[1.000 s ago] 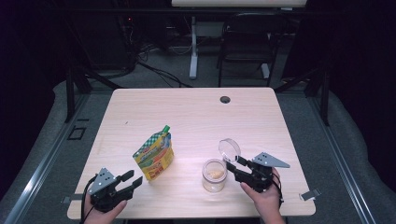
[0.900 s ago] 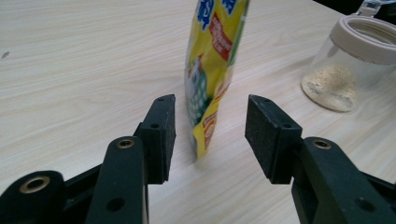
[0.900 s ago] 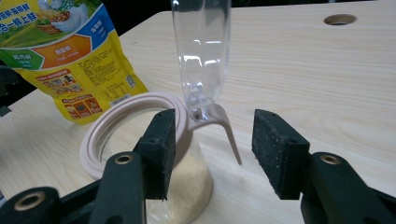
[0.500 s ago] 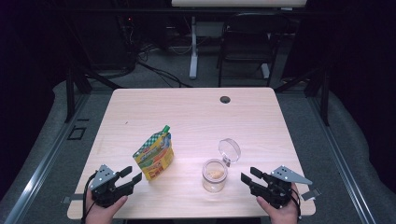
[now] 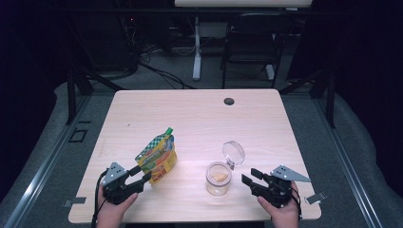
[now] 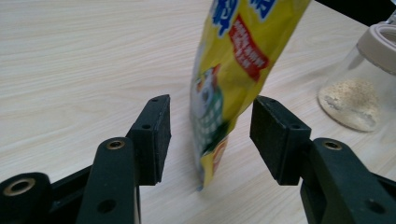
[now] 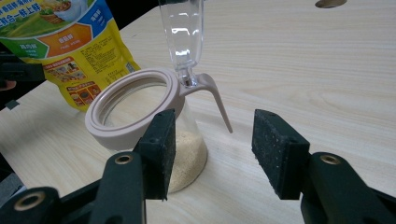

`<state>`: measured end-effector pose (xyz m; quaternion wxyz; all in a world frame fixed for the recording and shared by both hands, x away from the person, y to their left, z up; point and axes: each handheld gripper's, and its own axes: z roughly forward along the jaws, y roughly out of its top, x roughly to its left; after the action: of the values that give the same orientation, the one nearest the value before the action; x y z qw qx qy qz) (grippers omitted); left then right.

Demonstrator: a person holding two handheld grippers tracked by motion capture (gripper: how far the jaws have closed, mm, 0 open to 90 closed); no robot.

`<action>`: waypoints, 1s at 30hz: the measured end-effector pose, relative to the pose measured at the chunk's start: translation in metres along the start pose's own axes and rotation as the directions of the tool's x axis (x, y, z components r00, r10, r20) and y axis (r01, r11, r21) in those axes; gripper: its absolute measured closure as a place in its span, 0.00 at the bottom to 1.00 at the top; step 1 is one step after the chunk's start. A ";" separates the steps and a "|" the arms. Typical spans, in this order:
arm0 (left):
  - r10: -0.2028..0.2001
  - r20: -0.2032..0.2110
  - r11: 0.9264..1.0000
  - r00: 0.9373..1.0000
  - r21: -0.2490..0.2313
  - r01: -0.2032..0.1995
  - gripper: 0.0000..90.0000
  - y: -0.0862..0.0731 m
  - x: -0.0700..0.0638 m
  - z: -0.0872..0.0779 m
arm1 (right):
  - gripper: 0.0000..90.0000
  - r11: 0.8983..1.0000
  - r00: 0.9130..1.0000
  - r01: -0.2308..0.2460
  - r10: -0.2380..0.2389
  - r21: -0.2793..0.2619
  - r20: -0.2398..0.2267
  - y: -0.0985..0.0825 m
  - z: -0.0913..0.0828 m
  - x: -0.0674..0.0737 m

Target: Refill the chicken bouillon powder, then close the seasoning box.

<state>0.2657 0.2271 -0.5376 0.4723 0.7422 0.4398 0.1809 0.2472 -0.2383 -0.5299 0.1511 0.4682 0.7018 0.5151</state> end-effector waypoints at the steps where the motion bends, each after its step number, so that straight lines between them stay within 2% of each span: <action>1: 0.006 0.003 1.000 1.000 0.000 -0.006 0.54 0.001 -0.001 0.002 | 0.55 1.000 1.000 -0.005 0.005 0.003 0.000 0.000 0.001 0.000; 8: -0.035 0.032 0.999 0.999 -0.004 0.035 0.58 0.008 -0.003 0.016 | 0.55 1.000 1.000 -0.012 0.012 0.010 0.000 -0.001 0.002 -0.003; 13: -0.035 0.039 0.999 0.999 -0.014 0.035 0.60 0.015 -0.004 0.021 | 0.55 1.000 1.000 -0.018 0.018 0.012 -0.001 -0.002 0.004 -0.003; 18: -0.014 0.033 0.999 0.999 -0.031 0.015 0.65 0.020 -0.006 0.024 | 0.55 1.000 1.000 -0.017 0.018 0.015 -0.005 -0.003 0.005 -0.003; 30: 0.049 0.014 0.998 0.999 -0.032 -0.048 0.77 0.024 -0.012 0.027 | 0.55 1.000 1.000 -0.026 0.026 0.012 0.008 -0.003 0.004 -0.006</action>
<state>0.2890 0.1989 -0.5287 0.4825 0.7465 0.4153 0.1936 0.2512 -0.2413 -0.5359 0.1441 0.4802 0.6983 0.5109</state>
